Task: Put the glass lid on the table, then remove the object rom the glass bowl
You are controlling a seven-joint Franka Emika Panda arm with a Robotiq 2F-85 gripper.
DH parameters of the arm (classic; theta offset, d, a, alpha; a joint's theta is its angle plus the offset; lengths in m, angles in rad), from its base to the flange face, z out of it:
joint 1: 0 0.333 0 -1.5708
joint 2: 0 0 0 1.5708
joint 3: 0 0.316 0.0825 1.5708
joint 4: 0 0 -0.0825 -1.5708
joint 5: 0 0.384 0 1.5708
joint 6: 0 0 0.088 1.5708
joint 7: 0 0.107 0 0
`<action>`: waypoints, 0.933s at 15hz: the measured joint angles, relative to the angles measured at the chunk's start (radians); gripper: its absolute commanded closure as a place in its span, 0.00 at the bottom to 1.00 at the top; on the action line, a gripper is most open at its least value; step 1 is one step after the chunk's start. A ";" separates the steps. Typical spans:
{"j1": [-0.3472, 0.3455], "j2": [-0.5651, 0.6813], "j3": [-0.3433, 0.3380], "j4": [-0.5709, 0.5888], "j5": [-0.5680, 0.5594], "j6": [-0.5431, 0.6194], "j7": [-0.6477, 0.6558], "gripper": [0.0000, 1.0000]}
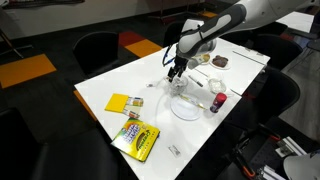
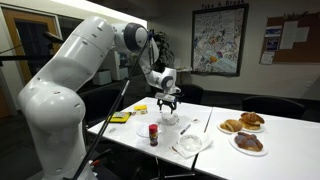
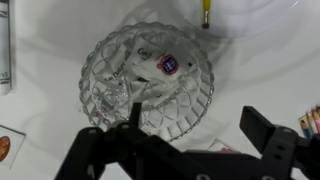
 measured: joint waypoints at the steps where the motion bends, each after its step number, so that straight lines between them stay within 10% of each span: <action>1: 0.008 -0.002 -0.005 0.002 -0.006 -0.016 0.016 0.00; 10: 0.031 -0.001 -0.081 0.002 -0.057 -0.053 0.086 0.00; 14: 0.031 0.013 -0.092 0.000 -0.063 -0.052 0.086 0.34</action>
